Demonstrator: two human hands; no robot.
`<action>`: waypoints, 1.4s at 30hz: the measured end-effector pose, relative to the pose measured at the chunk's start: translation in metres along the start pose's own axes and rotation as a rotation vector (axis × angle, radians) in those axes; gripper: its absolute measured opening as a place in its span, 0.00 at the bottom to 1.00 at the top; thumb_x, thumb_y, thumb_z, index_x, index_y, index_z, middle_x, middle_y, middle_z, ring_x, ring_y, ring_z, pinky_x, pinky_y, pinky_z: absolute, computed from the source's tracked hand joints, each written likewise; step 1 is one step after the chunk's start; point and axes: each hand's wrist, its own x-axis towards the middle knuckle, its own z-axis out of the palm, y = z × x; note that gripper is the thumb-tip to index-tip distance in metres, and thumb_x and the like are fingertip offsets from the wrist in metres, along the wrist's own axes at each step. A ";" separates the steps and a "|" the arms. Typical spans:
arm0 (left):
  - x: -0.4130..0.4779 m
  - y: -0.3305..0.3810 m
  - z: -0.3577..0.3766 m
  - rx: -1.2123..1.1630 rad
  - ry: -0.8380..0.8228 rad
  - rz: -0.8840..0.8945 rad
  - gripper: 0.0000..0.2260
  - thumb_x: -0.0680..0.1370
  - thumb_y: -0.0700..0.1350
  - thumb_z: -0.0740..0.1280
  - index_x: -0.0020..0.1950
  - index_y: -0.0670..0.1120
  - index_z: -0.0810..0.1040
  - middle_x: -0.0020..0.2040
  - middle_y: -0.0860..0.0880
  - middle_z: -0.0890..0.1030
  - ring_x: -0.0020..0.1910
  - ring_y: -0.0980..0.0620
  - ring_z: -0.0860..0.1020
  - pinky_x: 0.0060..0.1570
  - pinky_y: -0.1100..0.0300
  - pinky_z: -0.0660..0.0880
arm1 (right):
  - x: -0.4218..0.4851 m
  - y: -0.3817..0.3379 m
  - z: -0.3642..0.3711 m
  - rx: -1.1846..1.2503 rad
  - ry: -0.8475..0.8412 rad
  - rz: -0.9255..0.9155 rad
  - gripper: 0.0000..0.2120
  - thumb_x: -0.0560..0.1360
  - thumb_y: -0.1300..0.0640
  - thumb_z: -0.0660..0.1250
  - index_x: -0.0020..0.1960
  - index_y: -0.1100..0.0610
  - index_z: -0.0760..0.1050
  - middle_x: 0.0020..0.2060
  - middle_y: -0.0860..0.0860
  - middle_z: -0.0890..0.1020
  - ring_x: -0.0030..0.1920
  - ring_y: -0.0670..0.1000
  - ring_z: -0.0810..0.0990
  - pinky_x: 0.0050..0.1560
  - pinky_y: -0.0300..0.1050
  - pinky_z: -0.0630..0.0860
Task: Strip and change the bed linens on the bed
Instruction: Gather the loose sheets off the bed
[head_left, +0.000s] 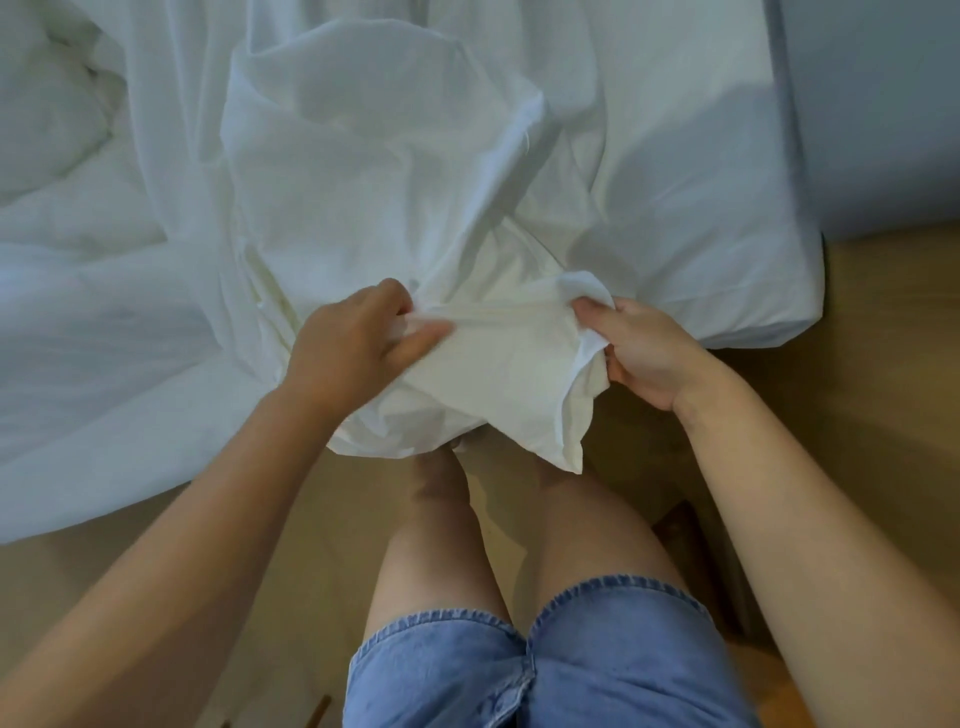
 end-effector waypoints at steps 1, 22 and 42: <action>0.003 -0.001 -0.002 0.022 -0.054 0.017 0.25 0.70 0.62 0.64 0.39 0.39 0.74 0.29 0.51 0.69 0.25 0.48 0.69 0.26 0.63 0.63 | -0.002 -0.001 -0.001 -0.021 -0.014 -0.010 0.11 0.79 0.50 0.61 0.54 0.54 0.78 0.48 0.50 0.84 0.53 0.53 0.81 0.55 0.51 0.77; 0.016 0.021 -0.021 -0.518 -0.372 -0.368 0.07 0.66 0.36 0.65 0.30 0.40 0.67 0.25 0.57 0.66 0.25 0.59 0.64 0.26 0.69 0.62 | -0.015 0.001 0.003 0.256 -0.213 -0.039 0.20 0.72 0.49 0.58 0.57 0.58 0.77 0.52 0.55 0.79 0.54 0.56 0.77 0.55 0.51 0.74; 0.044 0.030 0.004 -0.082 0.043 -0.459 0.08 0.81 0.49 0.59 0.49 0.45 0.66 0.39 0.50 0.72 0.39 0.46 0.71 0.35 0.56 0.62 | -0.008 0.004 0.072 -0.064 0.349 -0.098 0.20 0.71 0.37 0.66 0.53 0.50 0.71 0.47 0.45 0.77 0.47 0.44 0.77 0.43 0.40 0.74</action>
